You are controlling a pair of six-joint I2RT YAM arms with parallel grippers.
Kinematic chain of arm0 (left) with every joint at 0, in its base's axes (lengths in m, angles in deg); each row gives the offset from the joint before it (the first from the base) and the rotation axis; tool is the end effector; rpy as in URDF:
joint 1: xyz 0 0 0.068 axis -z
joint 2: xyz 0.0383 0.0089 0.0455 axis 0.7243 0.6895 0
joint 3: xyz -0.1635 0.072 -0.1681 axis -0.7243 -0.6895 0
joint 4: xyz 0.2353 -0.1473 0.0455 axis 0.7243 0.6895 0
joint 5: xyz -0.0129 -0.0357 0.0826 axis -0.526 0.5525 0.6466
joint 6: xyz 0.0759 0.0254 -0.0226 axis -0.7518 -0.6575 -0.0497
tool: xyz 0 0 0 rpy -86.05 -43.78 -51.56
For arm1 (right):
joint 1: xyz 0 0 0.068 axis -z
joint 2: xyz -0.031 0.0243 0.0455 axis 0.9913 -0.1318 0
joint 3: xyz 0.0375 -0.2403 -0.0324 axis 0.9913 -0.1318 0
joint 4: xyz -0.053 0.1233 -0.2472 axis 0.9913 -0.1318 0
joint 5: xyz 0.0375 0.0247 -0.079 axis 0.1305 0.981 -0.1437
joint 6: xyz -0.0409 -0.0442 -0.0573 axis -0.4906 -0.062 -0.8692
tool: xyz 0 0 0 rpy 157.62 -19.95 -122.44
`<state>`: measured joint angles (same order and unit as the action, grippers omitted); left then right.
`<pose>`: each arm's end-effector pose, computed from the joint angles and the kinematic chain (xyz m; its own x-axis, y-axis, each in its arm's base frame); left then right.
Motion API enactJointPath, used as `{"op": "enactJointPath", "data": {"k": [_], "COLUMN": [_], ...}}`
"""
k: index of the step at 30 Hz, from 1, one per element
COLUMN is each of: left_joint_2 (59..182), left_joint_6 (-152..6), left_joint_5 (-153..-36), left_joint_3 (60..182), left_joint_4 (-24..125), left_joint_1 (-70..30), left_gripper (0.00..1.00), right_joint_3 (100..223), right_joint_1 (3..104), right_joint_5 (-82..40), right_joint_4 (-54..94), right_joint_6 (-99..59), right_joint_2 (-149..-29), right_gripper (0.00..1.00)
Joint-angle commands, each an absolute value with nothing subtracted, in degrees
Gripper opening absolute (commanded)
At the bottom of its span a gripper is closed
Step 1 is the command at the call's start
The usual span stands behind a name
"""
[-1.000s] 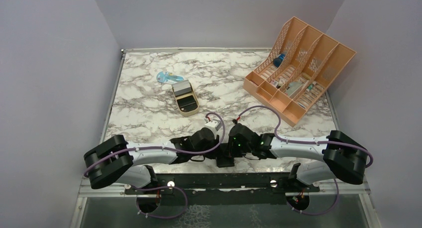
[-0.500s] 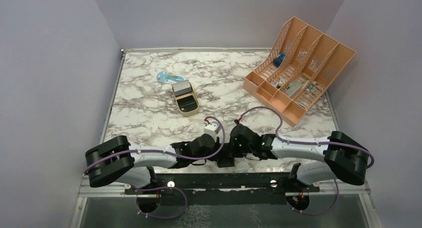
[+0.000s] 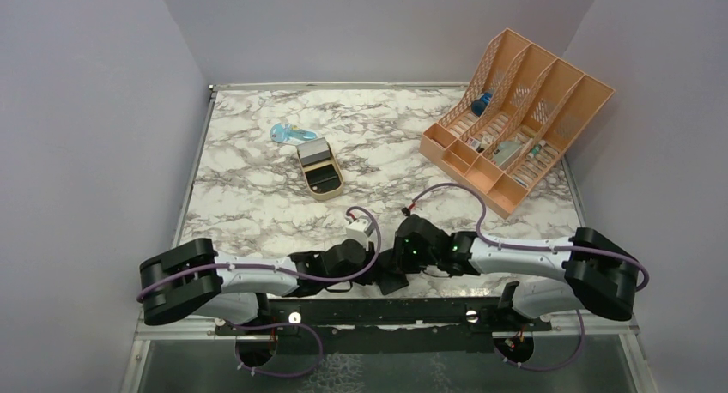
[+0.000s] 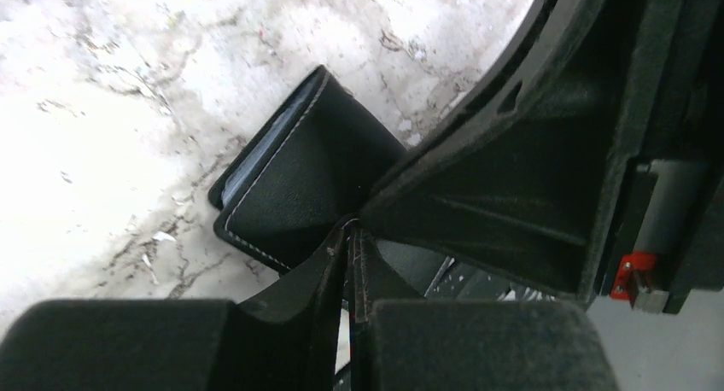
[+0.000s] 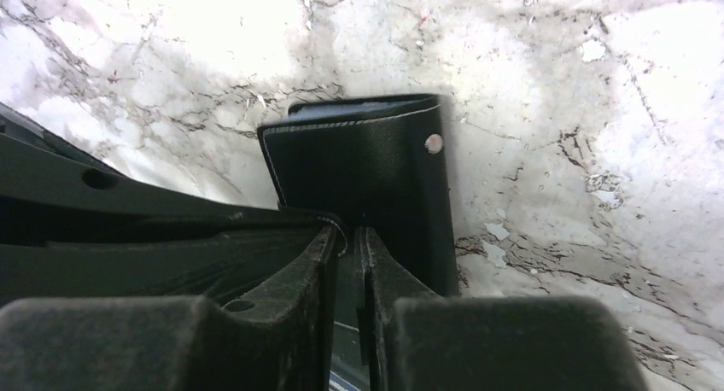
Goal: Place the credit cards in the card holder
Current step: Close the card holder at the center of the board, then reset both arms
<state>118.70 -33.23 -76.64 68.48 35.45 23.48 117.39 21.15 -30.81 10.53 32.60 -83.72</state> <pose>0.1065 -0.2555 0.0758 -0.8101 -0.0147 -0.5861 0.3970 0.7218 -0.5669 0.1377 0.2452 0.0814 -0.9427 0.0684 -0.3266 -0.1064 0.8659 0.4887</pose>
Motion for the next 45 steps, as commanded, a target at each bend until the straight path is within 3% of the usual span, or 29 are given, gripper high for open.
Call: {"op": "enactJointPath", "data": {"k": [1,9,16,20,26,28,29,30,38,45], "left_joint_2": [121.81,123.34,115.04,111.61,110.43,109.60,109.13,108.60,100.68,94.38], "left_joint_6": [-32.84,-34.11,-37.45,-38.98,-44.24,-45.32,-45.76,-46.31,-49.73,-50.06], "left_joint_5": [-84.34,-81.53,-74.54,-74.90,-75.44,-74.92,-74.40,-74.03,-72.03,-70.49], "left_joint_3": [65.35,68.40,80.78,87.96,97.40,101.19,103.09,104.99,112.11,110.51], "left_joint_4": [50.83,53.81,63.38,67.93,76.67,79.58,81.21,82.49,85.38,84.08], "left_joint_1": [25.86,25.84,23.16,18.81,13.80,13.30,13.27,13.27,13.29,13.27], "left_gripper": [0.10,0.12,0.34,0.39,0.55,0.63,0.86,0.97,0.99,0.99], "right_joint_3": [120.02,120.77,123.22,124.30,127.82,130.74,132.13,133.52,142.31,145.07], "right_joint_1": [21.12,21.13,21.12,21.10,21.09,21.08,21.09,21.08,21.12,21.09], "right_joint_5": [-33.87,-37.36,-42.19,-43.73,-47.59,-49.93,-51.16,-52.52,-63.44,-68.01], "right_joint_4": [8.36,4.49,-1.50,-3.96,-10.66,-14.23,-15.85,-17.30,-26.61,-30.76], "right_joint_6": [29.46,28.25,25.98,22.05,17.36,16.78,16.47,16.27,17.73,22.28], "right_joint_2": [-81.32,-77.09,-71.86,-66.43,-59.09,-57.15,-56.14,-55.00,-45.92,-40.59], "right_gripper": [0.18,0.23,0.32,0.41,0.58,0.78,0.86,0.90,0.94,0.97]}}
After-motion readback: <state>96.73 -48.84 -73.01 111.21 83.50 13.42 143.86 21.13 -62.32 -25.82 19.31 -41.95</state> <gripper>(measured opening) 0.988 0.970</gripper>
